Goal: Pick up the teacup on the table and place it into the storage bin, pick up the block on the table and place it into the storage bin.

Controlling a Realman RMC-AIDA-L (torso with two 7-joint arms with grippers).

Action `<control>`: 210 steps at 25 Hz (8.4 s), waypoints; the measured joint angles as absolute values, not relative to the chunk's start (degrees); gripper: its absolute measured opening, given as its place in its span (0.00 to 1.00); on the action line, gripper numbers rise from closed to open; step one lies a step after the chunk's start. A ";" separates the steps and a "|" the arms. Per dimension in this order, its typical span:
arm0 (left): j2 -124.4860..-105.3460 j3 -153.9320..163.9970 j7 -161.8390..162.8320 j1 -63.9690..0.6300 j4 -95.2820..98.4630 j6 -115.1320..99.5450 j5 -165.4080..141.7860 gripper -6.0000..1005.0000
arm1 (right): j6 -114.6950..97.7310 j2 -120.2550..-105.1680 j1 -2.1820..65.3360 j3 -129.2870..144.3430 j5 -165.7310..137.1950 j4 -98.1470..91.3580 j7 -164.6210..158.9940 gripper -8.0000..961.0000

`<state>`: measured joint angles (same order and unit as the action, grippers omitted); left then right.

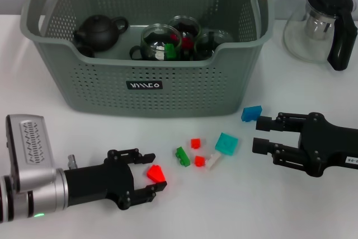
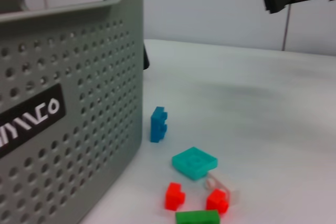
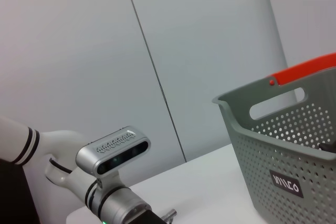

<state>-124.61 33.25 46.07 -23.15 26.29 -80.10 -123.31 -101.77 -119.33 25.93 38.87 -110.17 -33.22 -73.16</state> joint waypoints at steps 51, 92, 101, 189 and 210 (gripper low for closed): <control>-123.07 25.66 59.63 -26.15 34.38 -104.96 -119.58 0.47 | -101.78 -118.82 25.29 38.40 -110.17 -32.61 -72.85 0.56; -124.05 59.67 122.77 -39.52 70.68 -62.22 -129.20 0.66 | -99.71 -119.10 26.02 38.40 -110.13 -32.61 -72.77 0.56; -123.13 43.95 95.58 -29.14 58.27 -89.97 -80.51 0.72 | -99.27 -119.38 26.09 38.40 -110.13 -32.60 -72.77 0.56; -121.95 40.77 68.88 -27.72 38.97 -103.47 -114.59 0.40 | -100.11 -117.16 24.50 35.69 -111.98 -32.94 -73.94 0.56; -115.19 45.12 109.04 -44.71 52.15 -82.56 -106.77 0.45 | -99.62 -117.75 24.72 35.68 -112.18 -32.69 -73.57 0.56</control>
<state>-115.19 45.12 109.04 -44.71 52.15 -82.56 -106.77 -99.62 -117.75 24.72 35.68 -112.18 -32.69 -73.57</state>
